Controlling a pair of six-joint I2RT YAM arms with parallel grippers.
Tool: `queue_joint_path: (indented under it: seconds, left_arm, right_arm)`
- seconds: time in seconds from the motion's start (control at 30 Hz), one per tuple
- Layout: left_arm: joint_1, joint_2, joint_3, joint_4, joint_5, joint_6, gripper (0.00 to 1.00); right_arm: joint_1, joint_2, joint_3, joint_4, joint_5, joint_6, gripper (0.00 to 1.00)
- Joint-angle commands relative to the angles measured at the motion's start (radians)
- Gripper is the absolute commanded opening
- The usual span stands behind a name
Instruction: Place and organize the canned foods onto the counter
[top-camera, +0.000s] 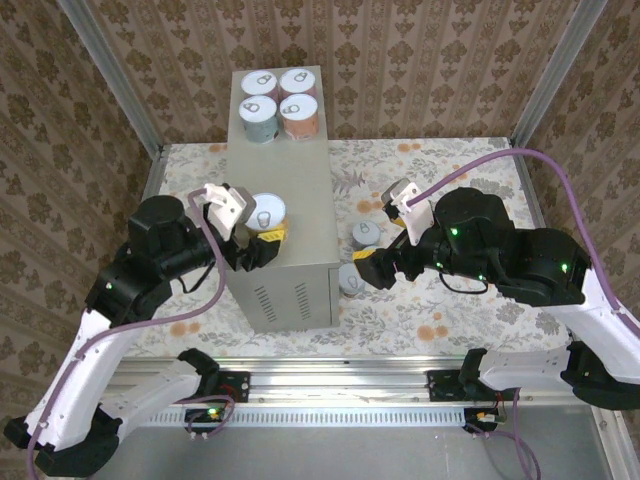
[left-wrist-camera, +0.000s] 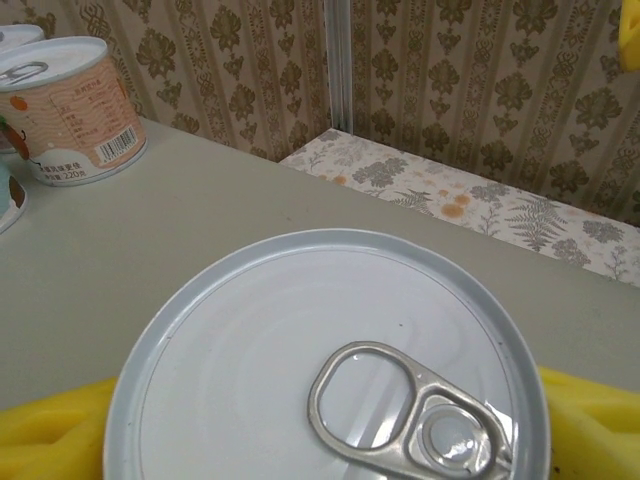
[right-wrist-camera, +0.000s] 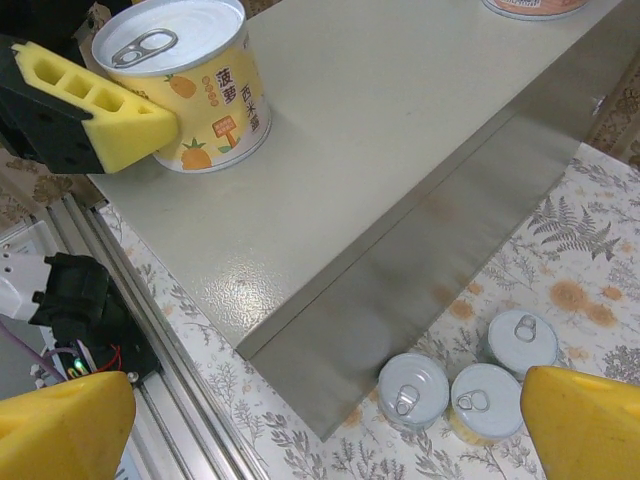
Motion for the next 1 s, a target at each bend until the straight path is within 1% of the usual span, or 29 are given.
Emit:
queue_joint_path:
  seconds: [0.0,0.17,0.3,0.47,0.6,0.7,0.73,0.8,0.9,0.97]
  left_arm:
    - [0.009,-0.019,0.025,0.012,0.004,-0.005,0.81]
    - [0.014,-0.016,0.019,0.034,-0.039,0.003,0.76]
    - [0.022,0.010,0.017,0.077,-0.098,0.009,0.72]
    - [0.047,0.051,0.009,0.165,-0.168,0.027,0.70]
    - [0.101,0.100,0.017,0.222,-0.142,0.021,0.70]
    - [0.163,0.135,0.018,0.268,-0.086,-0.007,0.70]
    - [0.207,0.146,0.021,0.279,-0.062,-0.020,0.70]
    - [0.260,0.176,0.031,0.302,-0.014,-0.047,0.70]
    - [0.298,0.208,0.043,0.335,0.027,-0.066,0.70]
    - [0.303,0.234,0.066,0.332,0.039,-0.062,0.70]
  right_arm:
    - [-0.002,-0.015,-0.009,0.025,0.019,0.015,1.00]
    - [-0.002,-0.011,-0.005,0.028,0.017,0.012,1.00]
    - [-0.002,-0.011,-0.005,0.028,0.016,0.014,1.00]
    - [-0.002,-0.019,-0.018,0.032,0.016,0.012,1.00]
    - [-0.002,-0.018,-0.021,0.031,0.017,0.006,1.00]
    - [-0.002,-0.013,-0.015,0.026,0.017,0.001,1.00]
    - [-0.002,-0.012,-0.012,0.023,0.017,-0.003,1.00]
    - [-0.002,-0.010,-0.006,0.018,0.019,-0.006,1.00]
    - [-0.002,-0.014,-0.010,0.018,0.022,-0.007,1.00]
    - [-0.002,-0.017,-0.017,0.023,0.023,-0.009,1.00]
